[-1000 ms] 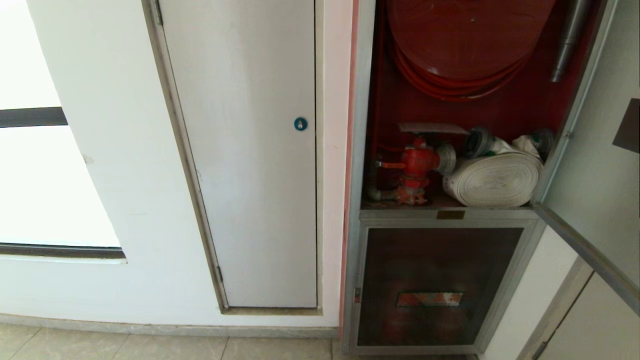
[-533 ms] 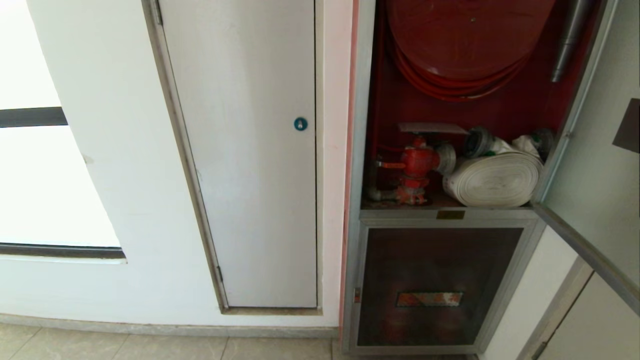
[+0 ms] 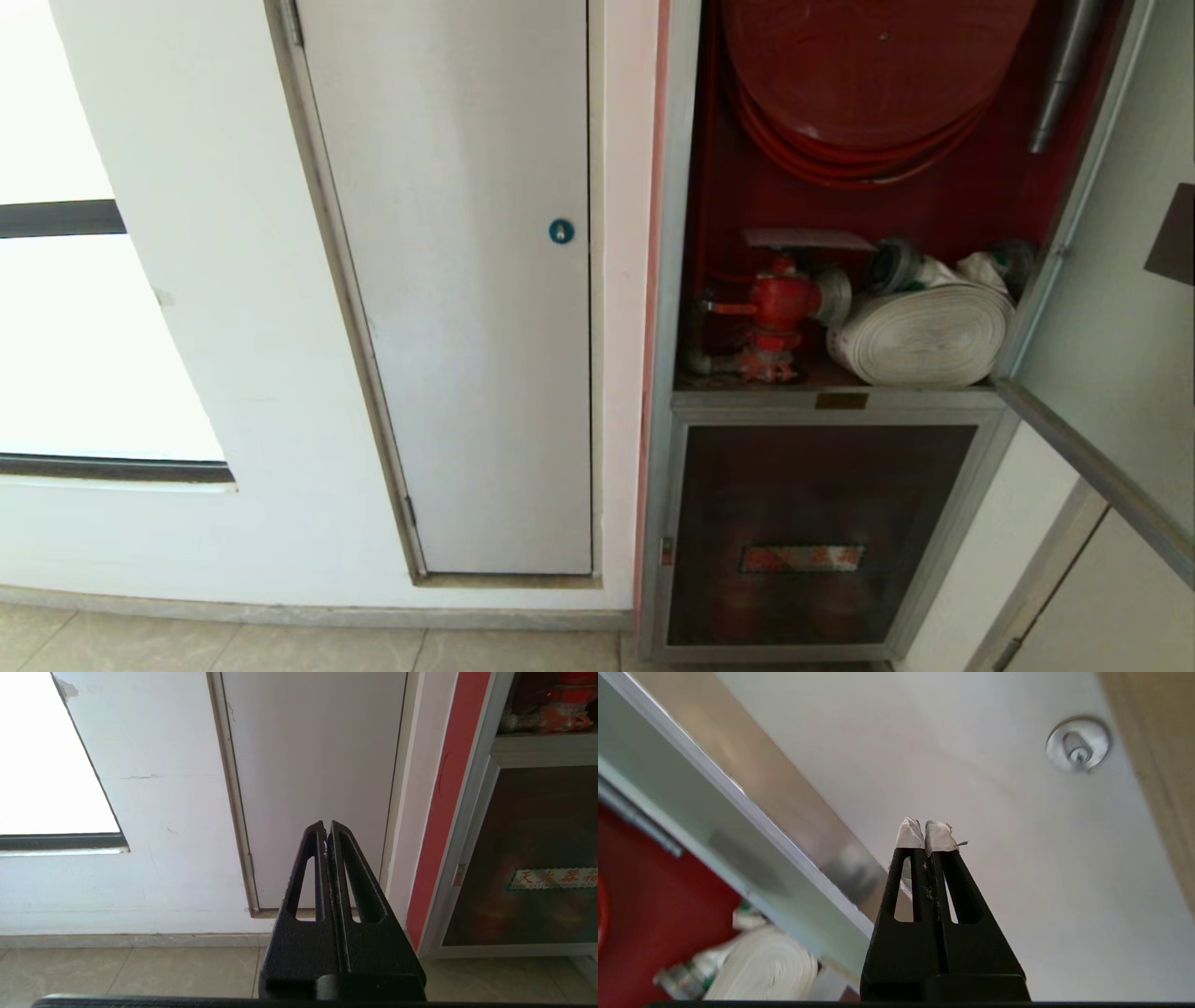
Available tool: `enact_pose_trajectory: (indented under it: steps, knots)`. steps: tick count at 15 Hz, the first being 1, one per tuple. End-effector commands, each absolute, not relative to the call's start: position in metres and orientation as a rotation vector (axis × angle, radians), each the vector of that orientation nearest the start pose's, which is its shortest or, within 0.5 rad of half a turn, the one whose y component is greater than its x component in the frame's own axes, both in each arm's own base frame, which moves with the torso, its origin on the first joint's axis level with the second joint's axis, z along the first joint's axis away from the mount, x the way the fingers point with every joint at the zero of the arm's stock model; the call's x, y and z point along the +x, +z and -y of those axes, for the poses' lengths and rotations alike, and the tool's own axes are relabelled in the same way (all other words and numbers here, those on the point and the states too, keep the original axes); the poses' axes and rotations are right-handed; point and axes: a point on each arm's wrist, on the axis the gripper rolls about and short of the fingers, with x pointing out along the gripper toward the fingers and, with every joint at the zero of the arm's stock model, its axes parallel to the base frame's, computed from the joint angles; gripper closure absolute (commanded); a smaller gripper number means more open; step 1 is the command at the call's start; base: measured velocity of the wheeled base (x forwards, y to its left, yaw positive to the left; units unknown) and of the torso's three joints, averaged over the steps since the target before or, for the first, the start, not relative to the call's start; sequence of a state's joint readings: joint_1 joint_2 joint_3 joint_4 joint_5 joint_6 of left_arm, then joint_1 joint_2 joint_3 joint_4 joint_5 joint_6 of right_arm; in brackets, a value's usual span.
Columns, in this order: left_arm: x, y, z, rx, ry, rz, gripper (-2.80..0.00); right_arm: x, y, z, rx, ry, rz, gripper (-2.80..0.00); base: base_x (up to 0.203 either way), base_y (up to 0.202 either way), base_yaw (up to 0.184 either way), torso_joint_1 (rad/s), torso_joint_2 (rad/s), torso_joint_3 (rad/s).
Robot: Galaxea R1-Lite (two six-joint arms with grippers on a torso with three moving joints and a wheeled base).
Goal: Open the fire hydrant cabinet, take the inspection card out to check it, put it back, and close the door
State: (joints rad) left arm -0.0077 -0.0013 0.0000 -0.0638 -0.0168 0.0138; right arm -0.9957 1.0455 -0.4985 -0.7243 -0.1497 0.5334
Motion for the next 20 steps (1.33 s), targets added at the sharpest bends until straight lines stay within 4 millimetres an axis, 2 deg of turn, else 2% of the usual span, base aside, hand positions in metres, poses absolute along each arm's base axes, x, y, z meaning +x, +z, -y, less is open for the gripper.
enact_pose_trajectory:
  steps: [1, 8, 13, 18, 20]
  knots:
    - [-0.021, 0.075, 0.000, 0.014, -0.024, 0.041, 0.00, 0.073, 0.251, 0.119, 0.398, -1.053, 0.466, 0.00, 0.000, 0.000, 0.000, 0.000, 0.00, 0.000]
    - [-0.021, 0.076, 0.000, 0.014, -0.024, 0.042, 0.00, 0.071, 0.242, 0.095, 0.462, -0.899, 0.321, 0.00, 0.000, 0.000, 0.000, 0.000, 0.00, 0.000]
    - [-0.021, 0.075, 0.000, 0.014, -0.024, 0.041, 0.00, 0.075, 0.244, 0.077, 0.460, -0.765, 0.312, 0.00, 0.000, 0.000, 0.000, 0.000, 0.00, 0.000]
    - [-0.021, 0.076, 0.000, 0.014, -0.024, 0.042, 0.00, 0.092, 0.249, 0.054, 0.480, -0.502, 0.223, 0.00, 0.000, 0.000, 0.000, 0.000, 0.00, 0.000]
    - [-0.021, 0.076, 0.000, 0.014, -0.024, 0.042, 0.00, 0.108, 0.258, 0.053, 0.493, -0.381, 0.163, 0.00, 0.000, 0.000, 0.000, 0.000, 0.00, 0.000]
